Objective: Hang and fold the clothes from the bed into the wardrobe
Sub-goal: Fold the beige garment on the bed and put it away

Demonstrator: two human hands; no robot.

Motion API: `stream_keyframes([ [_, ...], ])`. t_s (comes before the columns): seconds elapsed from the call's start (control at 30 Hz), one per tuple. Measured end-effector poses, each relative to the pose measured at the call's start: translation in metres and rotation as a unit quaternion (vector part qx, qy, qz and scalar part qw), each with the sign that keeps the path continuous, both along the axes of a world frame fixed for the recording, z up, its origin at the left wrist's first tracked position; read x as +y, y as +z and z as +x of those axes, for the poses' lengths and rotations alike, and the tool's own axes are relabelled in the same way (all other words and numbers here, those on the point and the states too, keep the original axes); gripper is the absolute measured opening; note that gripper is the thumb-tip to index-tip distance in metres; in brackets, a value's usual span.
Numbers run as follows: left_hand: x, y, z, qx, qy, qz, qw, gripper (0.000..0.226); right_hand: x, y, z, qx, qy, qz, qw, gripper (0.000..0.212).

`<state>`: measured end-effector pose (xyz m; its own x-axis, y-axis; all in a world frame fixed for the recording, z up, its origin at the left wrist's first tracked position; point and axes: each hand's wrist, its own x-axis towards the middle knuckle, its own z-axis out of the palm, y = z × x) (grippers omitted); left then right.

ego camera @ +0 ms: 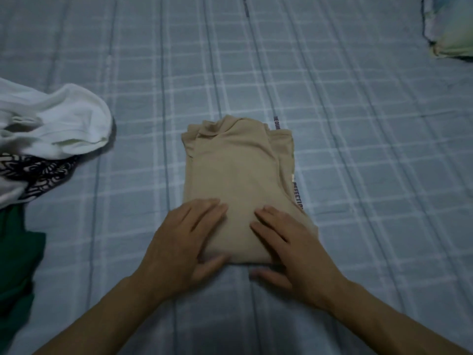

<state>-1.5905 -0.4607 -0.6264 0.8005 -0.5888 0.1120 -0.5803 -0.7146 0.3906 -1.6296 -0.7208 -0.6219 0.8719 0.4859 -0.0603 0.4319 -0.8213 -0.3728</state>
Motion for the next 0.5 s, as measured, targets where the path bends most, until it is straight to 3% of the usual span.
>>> stream_keyframes([
  [0.1,0.016,-0.008,-0.017,-0.001,-0.043,0.050,0.998,0.066,-0.006,-0.005,-0.015,-0.006,-0.016,-0.034,0.999,0.082],
  [0.3,-0.007,0.002,-0.012,-0.032,-0.009,0.063,0.997,0.046,0.003,-0.014,-0.012,-0.075,-0.071,-0.020,0.994,0.071],
  [0.5,-0.018,0.027,-0.021,-0.003,0.065,0.093,0.994,0.027,0.006,-0.001,-0.016,-0.101,-0.134,-0.024,0.986,0.051],
])
